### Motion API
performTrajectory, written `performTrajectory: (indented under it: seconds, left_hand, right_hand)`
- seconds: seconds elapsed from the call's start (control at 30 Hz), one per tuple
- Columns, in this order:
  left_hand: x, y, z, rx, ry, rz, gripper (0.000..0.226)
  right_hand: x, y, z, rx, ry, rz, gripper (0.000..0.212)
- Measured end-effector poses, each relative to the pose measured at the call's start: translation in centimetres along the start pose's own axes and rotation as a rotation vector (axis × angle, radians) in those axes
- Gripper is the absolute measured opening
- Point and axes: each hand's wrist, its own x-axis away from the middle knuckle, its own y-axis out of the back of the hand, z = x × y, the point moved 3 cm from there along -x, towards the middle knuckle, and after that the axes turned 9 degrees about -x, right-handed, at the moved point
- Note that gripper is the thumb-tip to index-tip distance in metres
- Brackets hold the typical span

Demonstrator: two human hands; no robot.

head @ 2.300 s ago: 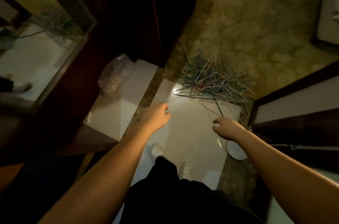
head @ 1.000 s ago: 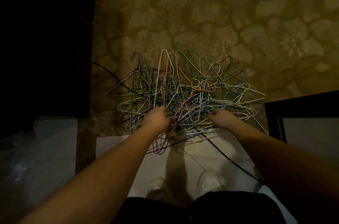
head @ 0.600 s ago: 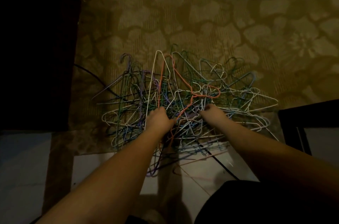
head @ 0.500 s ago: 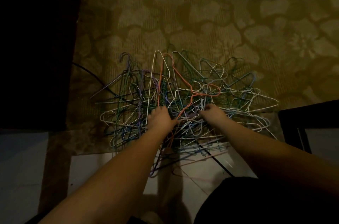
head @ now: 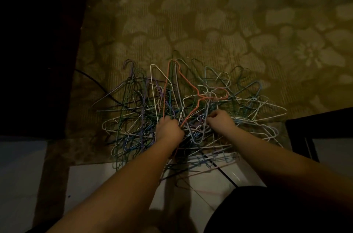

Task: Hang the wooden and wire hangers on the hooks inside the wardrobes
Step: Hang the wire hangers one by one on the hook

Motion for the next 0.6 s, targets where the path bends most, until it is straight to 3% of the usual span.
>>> performTrajectory:
  seconds: [0.1,0.23,0.37,0.6]
  left_hand:
    - [0.2,0.8,-0.5,0.013,-0.072,-0.137,0.02]
    - [0.3,1.1,-0.9,0.238,-0.035,-0.143,0.016]
    - [0.1,1.7,-1.6,0.509,0.002,0.001,0.008]
    - [-1.0,3.5,-1.7,0.755,0.124,0.055,0.015]
  right_hand:
    - [-0.1,-0.1,-0.6,-0.066,-0.071,0.022,0.047]
    - [-0.5,-1.1,-0.8,-0.261,-0.138,0.016,0.059]
    - [-0.7,-0.6,-0.7,-0.255,-0.105,-0.014,0.036]
    - [0.3,-0.4,0.1,-0.371,-0.045,0.067,0.011]
